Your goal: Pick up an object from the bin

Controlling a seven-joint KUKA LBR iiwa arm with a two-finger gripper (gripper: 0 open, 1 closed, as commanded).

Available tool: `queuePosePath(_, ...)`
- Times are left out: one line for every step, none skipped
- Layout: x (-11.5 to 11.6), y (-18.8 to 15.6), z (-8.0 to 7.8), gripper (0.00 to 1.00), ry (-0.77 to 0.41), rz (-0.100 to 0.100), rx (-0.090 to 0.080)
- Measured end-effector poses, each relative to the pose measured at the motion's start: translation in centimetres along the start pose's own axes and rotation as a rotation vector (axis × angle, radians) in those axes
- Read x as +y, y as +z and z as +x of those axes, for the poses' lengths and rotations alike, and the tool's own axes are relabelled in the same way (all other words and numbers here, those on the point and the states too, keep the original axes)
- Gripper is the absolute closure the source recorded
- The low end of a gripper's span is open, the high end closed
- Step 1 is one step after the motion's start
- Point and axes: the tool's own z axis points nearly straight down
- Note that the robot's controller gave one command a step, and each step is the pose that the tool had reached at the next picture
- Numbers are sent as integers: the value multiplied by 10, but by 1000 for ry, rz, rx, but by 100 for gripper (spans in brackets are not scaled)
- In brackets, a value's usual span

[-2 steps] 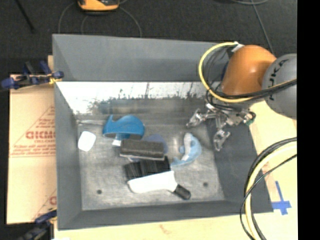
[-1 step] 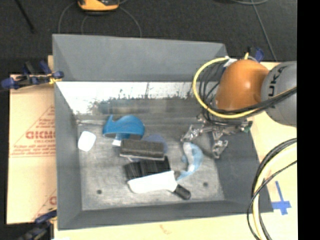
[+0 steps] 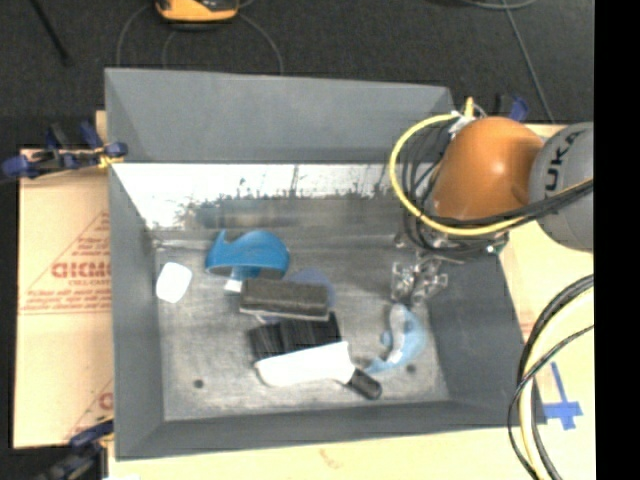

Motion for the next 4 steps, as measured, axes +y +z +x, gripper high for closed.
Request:
queuePosePath(-8, -2, 2, 100, -71, 0, 0)
queuePosePath(14, -42, -21, 100, -32, -7, -2)
queuePosePath(-4, -50, -9, 100, -47, 8, -4)
queuePosePath(15, -89, -18, 100, -49, -11, 0)
